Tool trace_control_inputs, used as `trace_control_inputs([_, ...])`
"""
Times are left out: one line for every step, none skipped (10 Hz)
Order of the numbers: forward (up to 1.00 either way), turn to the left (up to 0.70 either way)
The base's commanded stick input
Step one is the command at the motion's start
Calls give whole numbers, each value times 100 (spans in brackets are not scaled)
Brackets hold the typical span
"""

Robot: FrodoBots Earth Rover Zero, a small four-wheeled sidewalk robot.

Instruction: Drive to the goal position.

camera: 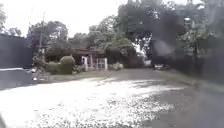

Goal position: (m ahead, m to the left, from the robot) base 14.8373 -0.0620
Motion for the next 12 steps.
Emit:
trace_control_inputs([70, -20])
trace_control_inputs([70, 0])
trace_control_inputs([70, 0])
trace_control_inputs([70, 0])
trace_control_inputs([70, 0])
trace_control_inputs([70, 0])
trace_control_inputs([70, 0])
trace_control_inputs([70, 0])
trace_control_inputs([70, 0])
trace_control_inputs([70, 0])
trace_control_inputs([70, 0])
trace_control_inputs([70, 0])
